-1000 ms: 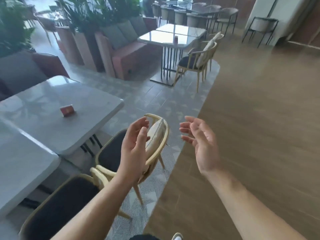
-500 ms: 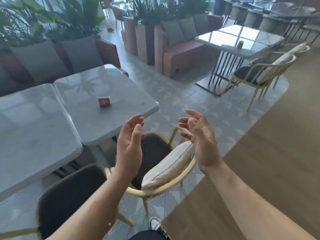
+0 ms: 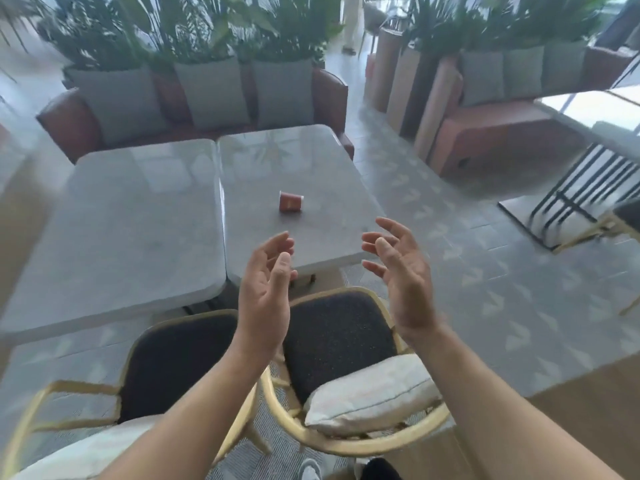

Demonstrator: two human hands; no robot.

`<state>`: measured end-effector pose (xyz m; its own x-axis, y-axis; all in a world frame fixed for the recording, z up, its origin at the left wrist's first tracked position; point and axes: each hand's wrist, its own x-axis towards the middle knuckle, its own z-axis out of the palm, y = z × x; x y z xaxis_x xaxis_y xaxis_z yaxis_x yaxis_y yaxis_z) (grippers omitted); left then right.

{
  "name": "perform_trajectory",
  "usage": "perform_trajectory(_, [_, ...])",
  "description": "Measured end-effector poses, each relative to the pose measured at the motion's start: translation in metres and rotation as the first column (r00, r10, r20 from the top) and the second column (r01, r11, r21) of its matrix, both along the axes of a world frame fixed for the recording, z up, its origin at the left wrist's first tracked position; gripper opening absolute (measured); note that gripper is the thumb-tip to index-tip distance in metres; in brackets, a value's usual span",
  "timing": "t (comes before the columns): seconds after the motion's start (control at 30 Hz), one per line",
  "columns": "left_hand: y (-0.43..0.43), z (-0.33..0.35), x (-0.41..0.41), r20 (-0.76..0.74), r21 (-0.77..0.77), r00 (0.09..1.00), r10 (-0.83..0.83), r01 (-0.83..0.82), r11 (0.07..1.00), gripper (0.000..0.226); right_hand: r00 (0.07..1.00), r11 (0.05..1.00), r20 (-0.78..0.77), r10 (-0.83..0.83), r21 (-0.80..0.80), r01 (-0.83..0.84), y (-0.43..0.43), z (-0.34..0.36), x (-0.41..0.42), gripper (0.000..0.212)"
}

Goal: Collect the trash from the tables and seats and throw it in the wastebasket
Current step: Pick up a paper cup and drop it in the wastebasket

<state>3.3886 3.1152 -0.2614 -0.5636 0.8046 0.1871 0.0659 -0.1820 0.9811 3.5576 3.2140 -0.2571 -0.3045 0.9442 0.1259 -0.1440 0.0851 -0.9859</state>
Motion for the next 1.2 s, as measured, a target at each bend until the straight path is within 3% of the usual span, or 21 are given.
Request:
perform_trajectory(0.47, [0.145,-0.034,-0.053,-0.043,-0.108,0.952,0.303,-0.306,0.946,0.03,0.96,0.964,0.095,0.265,-0.045,-0.261,0.191,-0.053,-0.115,0.039])
perform_trajectory(0.6, [0.207,-0.062,-0.074,-0.031,-0.135,0.935,0.354,-0.355,0.925,0.039,0.934,0.955,0.2,0.297,-0.07,-0.288,0.265,-0.094,-0.155,0.056])
perform_trajectory(0.73, [0.256,-0.103,-0.094,-0.018,-0.16,0.92,0.391,-0.389,0.907,0.048,0.883,0.95,0.357,0.305,-0.046,-0.309,0.33,-0.155,-0.2,0.053])
perform_trajectory(0.9, [0.294,-0.154,-0.115,-0.038,-0.203,0.903,0.428,-0.426,0.882,0.051,0.732,0.932,0.627,0.267,0.026,-0.362,0.389,-0.235,-0.255,0.069])
perform_trajectory(1.03, [0.303,-0.184,-0.126,-0.034,-0.235,0.896,0.442,-0.437,0.868,0.046,0.528,0.865,0.819,0.223,0.083,-0.494,0.416,-0.275,-0.291,0.084])
perform_trajectory(1.2, [0.292,-0.201,-0.135,-0.039,-0.256,0.879,0.475,-0.469,0.845,0.052,0.358,0.828,0.91,0.211,0.028,-0.56,0.433,-0.29,-0.321,0.093])
